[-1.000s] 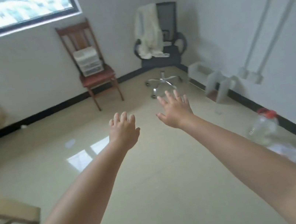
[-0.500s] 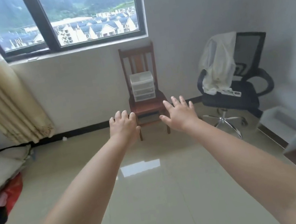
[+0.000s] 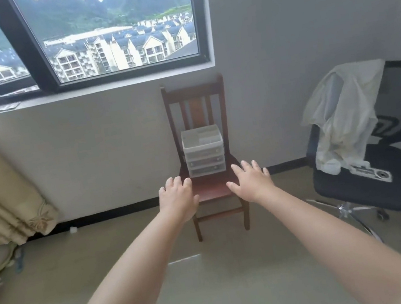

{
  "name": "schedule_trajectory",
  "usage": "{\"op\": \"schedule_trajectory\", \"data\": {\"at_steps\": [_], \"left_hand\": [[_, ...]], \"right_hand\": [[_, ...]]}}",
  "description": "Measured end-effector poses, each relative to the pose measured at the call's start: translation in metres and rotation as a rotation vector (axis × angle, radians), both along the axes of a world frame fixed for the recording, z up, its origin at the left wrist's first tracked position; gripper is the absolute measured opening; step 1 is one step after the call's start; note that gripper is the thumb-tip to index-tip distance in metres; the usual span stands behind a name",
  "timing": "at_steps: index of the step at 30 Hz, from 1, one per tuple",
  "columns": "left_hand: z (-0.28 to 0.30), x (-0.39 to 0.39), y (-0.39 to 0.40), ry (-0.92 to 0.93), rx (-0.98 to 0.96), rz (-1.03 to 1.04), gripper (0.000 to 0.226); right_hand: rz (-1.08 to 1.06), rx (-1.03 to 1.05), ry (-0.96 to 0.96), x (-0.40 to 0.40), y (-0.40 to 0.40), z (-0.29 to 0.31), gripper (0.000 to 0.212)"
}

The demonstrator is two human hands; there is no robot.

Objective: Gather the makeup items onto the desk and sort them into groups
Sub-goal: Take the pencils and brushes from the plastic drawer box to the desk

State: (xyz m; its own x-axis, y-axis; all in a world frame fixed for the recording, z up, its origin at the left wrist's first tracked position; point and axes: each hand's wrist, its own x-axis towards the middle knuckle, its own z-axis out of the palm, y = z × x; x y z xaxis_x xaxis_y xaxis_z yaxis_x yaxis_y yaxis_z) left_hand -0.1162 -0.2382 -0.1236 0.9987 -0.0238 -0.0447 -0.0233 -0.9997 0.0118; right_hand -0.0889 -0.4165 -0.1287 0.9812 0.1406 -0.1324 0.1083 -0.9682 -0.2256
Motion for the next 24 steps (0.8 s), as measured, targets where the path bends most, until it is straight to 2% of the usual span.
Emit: {"op": "schedule_trajectory", "data": {"at_steps": [7,15,24], "left_hand": [[-0.027,0.166,0.029,0.079,0.029,0.048,0.041],[-0.107,0.367,0.071,0.211,0.025,0.006,0.041],[-0.188,0.548,0.087,0.269,-0.016,-0.112,0.047]], "right_hand": [[0.018,-0.01,0.124,0.175,0.016,-0.034,0.056],[-0.026,-0.005,0.27,0.359,0.054,-0.115,0.056],[-0.204,0.1,0.512,0.497,0.073,-0.215,0.054]]}}
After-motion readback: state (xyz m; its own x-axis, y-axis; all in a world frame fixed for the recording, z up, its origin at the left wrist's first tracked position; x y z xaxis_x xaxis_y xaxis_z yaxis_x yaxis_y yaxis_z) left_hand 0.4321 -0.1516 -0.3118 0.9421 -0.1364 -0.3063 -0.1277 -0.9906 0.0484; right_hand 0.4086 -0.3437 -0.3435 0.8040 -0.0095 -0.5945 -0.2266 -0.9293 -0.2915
